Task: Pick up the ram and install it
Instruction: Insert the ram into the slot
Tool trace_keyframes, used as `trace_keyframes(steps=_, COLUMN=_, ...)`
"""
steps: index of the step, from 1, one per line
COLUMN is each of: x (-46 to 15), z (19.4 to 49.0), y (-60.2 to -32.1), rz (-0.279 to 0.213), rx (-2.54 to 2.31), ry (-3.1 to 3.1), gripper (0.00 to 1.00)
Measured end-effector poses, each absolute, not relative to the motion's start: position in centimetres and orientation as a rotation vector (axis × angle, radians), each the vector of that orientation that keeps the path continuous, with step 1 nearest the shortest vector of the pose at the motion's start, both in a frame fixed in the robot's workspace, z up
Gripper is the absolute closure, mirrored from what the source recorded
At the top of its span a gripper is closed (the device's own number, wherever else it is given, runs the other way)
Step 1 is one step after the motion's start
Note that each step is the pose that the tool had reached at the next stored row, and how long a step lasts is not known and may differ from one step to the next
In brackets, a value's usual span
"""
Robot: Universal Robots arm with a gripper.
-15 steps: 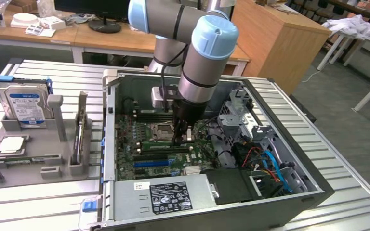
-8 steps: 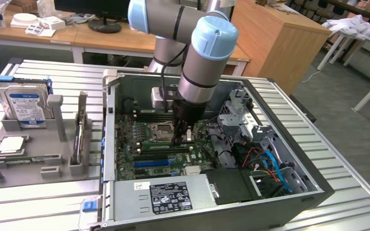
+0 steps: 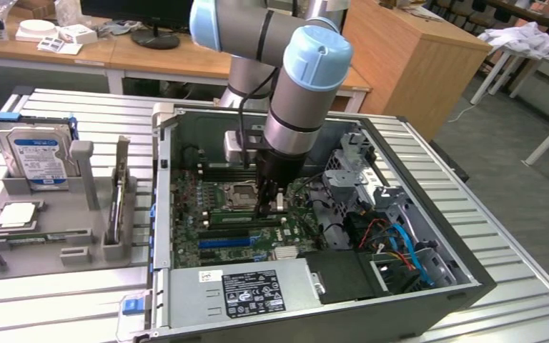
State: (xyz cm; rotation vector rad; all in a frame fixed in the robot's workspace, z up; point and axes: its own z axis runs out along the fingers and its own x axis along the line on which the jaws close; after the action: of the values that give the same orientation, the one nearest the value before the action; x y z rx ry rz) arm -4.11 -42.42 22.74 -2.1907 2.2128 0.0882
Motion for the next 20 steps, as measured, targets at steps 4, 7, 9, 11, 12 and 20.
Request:
trace_keyframes(steps=4, x=-4.1, z=22.7, y=-42.4, rz=0.088, rx=-2.191, ry=2.213, gripper=0.88)
trace_keyframes(steps=7, x=-4.1, z=22.7, y=-42.4, rz=0.088, rx=-2.191, ry=2.213, gripper=0.87)
trace_keyframes(steps=9, x=-4.1, z=22.7, y=-42.4, rz=0.088, rx=-2.191, ry=2.213, gripper=0.82)
trace_keyframes(steps=11, x=-4.1, z=22.7, y=-42.4, rz=0.088, rx=-2.191, ry=2.213, gripper=0.75)
trace_keyframes(steps=12, x=-4.1, z=22.7, y=-42.4, rz=0.088, rx=-2.191, ry=2.213, gripper=0.75)
trace_keyframes(steps=20, x=-4.1, z=24.3, y=-42.4, rz=0.088, rx=-2.191, ry=2.213, gripper=0.75)
